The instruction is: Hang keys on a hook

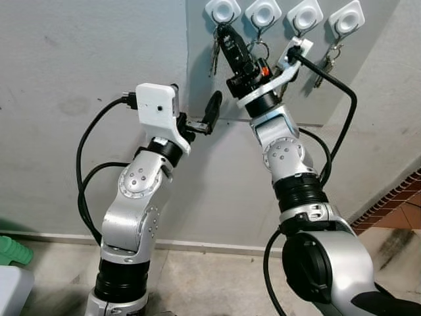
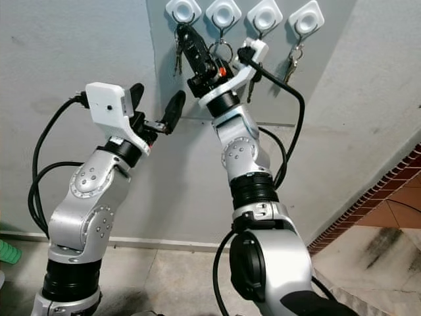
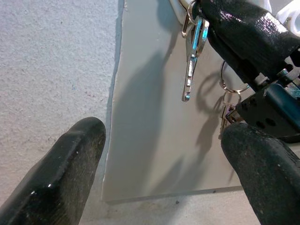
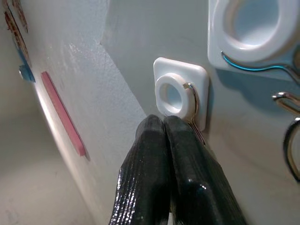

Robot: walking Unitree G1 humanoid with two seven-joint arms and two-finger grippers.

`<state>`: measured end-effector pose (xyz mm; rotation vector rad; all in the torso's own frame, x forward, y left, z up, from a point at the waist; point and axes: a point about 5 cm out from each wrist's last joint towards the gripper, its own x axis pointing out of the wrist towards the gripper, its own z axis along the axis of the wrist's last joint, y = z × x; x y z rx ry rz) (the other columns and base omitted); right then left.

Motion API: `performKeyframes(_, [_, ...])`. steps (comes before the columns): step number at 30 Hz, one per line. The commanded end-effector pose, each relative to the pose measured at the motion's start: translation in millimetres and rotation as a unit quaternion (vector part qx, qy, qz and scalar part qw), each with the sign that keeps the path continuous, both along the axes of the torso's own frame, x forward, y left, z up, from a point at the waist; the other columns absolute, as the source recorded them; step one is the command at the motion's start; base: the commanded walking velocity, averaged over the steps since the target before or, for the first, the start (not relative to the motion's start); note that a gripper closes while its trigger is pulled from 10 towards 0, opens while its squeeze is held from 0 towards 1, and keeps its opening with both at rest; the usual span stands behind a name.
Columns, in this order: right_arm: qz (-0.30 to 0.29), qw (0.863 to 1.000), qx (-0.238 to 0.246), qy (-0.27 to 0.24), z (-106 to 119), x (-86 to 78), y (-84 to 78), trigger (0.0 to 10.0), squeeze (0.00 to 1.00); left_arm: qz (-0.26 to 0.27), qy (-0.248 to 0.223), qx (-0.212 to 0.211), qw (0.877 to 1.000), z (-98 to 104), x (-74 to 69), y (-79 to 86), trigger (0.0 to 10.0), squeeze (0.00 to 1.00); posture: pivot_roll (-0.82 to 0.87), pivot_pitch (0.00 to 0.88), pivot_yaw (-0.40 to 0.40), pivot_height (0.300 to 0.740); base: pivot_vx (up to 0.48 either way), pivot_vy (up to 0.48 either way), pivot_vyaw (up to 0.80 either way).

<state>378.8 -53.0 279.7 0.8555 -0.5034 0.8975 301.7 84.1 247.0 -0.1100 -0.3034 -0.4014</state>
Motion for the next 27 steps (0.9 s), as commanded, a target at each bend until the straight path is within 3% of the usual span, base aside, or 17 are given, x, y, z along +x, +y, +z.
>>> performKeyframes(1, [-0.024, 0.999, 0.021, 0.003, 8.5, 4.1, -9.9, 10.0, 0.0, -0.002, -0.006, -0.001, 1.0, 4.2, -2.0, -2.1, 10.0, 0.0, 0.04, 0.095, -0.05, 0.74, 0.0, 0.0, 0.0])
performKeyframes(13, [-0.014, 0.998, 0.061, 0.025, 9.2, 6.6, -14.0, 10.0, 0.0, -0.001, -0.005, -0.001, 1.0, 4.2, -1.8, -1.7, 10.0, 0.0, 0.04, 0.096, -0.051, 0.74, 0.0, 0.0, 0.0])
performKeyframes(22, [-0.017, 0.991, 0.109, 0.081, 5.4, 12.3, -17.4, 10.0, 0.0, 0.0, -0.005, -0.002, 1.0, 4.3, -2.0, -1.7, 10.0, 0.0, 0.04, 0.098, -0.052, 0.74, 0.0, 0.0, 0.0])
performKeyframes(27, [-0.014, 0.99, 0.112, 0.087, 3.5, 12.4, -16.5, 10.0, 0.0, 0.001, -0.005, -0.003, 1.0, 4.2, -2.1, -1.4, 10.0, 0.0, 0.04, 0.099, -0.054, 0.74, 0.0, 0.0, 0.0])
